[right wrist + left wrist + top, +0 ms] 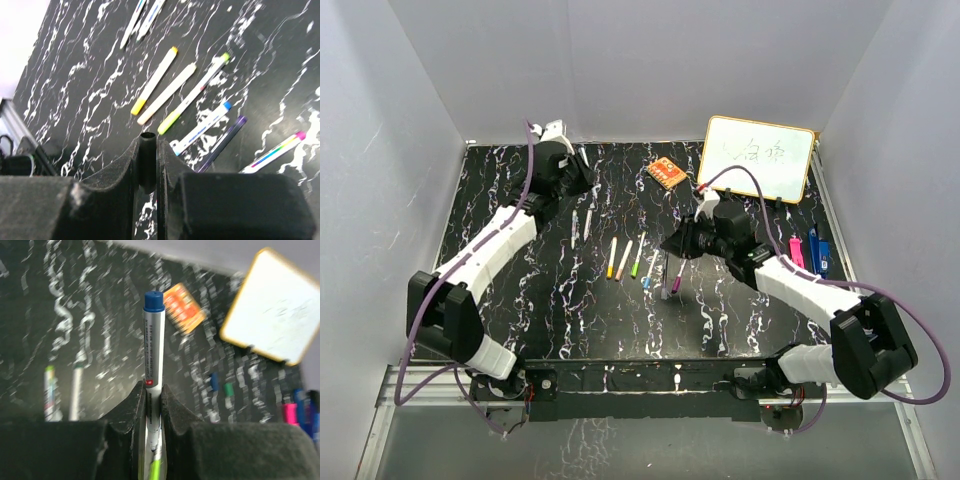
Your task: Open the pen caps
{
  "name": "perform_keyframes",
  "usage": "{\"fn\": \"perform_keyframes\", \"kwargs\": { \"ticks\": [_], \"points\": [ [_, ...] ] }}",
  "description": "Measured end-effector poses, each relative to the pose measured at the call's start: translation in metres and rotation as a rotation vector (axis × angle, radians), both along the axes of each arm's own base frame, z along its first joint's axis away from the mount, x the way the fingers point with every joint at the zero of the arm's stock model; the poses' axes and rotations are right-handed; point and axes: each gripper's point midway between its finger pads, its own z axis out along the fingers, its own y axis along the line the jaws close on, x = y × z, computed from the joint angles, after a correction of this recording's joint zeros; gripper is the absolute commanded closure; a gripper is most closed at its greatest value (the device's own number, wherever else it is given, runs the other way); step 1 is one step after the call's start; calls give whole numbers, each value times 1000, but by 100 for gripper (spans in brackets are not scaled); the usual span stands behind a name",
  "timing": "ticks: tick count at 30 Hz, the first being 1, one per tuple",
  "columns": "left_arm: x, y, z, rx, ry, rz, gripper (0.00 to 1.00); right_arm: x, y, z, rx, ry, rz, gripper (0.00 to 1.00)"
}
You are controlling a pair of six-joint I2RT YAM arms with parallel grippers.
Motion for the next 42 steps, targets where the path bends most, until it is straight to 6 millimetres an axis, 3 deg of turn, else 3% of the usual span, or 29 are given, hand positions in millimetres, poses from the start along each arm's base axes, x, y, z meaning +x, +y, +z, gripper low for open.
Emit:
{"fn": "perform_keyframes", "kwargs": {
  "ticks": [4,6,9,13,23,34,42],
  "points": [
    [-6,22,-41,163,165,11,100,26,-4,16,-49,-53,-67,100],
    [-9,34,-72,245,261,15,100,35,-7,22,-72,-72,-94,100],
    [-20,51,-120,354,410,7,100,41,-13,24,-102,-89,-124,100],
    [-31,68,-154,451,520,-3,100,42,-21,16,-140,-73,-149,100],
    [-19,81,-162,551,556,8,100,41,-34,24,-165,-90,-185,100],
    [-16,112,-195,520,633,41,100,39,-39,19,-187,-80,-186,100],
    [-15,112,-218,543,664,21,97,42,-42,18,-196,-84,-197,100]
  ]
}}
